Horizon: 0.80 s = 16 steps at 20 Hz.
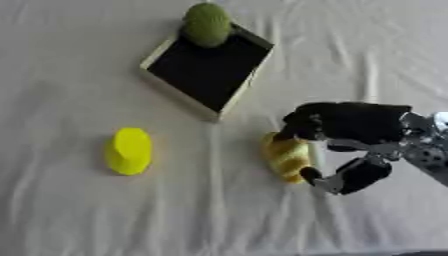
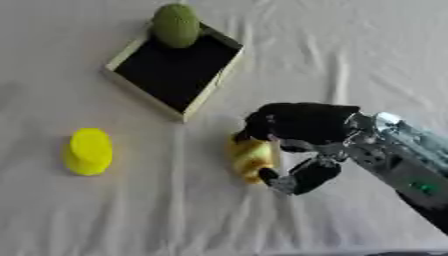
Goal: Pick up objects on the table and place them in the box.
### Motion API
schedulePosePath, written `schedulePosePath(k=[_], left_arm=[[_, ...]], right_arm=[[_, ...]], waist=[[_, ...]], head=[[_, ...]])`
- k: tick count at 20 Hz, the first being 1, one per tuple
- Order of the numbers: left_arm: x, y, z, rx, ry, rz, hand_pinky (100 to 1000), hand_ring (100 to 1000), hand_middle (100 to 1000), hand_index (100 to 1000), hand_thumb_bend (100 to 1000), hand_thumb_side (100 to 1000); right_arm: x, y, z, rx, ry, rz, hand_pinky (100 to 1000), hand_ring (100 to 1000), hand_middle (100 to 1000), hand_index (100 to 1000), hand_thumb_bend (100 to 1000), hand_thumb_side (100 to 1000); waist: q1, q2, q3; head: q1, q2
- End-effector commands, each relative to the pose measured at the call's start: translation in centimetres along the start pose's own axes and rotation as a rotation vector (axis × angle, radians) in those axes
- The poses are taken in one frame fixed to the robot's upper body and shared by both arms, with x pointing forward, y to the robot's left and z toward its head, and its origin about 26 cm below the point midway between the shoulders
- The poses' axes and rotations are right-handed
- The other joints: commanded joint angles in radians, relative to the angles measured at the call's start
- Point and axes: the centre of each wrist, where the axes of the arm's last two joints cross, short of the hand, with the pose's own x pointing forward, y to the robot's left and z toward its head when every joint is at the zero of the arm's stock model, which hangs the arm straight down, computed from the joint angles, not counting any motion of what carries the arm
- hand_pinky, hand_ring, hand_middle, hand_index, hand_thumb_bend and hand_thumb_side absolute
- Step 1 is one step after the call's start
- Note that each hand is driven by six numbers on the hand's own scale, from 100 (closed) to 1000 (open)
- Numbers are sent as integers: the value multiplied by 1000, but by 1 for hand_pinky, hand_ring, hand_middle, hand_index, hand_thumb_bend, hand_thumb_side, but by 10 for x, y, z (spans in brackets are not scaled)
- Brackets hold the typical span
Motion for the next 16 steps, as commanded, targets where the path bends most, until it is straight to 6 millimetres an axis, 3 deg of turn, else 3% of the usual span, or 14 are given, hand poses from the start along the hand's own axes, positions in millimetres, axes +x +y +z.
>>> schedulePosePath(k=[1, 7, 12, 13, 16], left_arm=[[6, -1, -8, -4, -36, 13, 745, 754, 710, 902, 100, 373], [6, -1, -8, -5, -35, 20, 744, 754, 710, 903, 100, 379], [6, -2, -8, -8, -33, 22, 744, 754, 710, 903, 100, 380], [6, -2, -8, -8, -34, 23, 744, 754, 709, 903, 100, 385], [7, -3, -9, -9, -37, 35, 744, 754, 708, 903, 100, 384]], right_arm=[[-4, 0, 1, 19, 29, 24, 1000, 934, 782, 928, 100, 341], [-11, 9, -4, 15, 48, -12, 956, 861, 681, 871, 100, 311], [-12, 11, -6, 3, 40, -14, 954, 856, 673, 866, 100, 312], [-12, 11, -6, 3, 40, -13, 928, 827, 637, 799, 100, 328], [-11, 11, -7, -22, 23, 22, 896, 814, 618, 717, 100, 329]], waist=[[4, -13, 1], [8, -7, 2], [8, -5, 2], [8, -5, 2], [8, -4, 4]], head=[[-4, -14], [-7, -17], [-8, -16], [-8, -16], [-9, -20]])
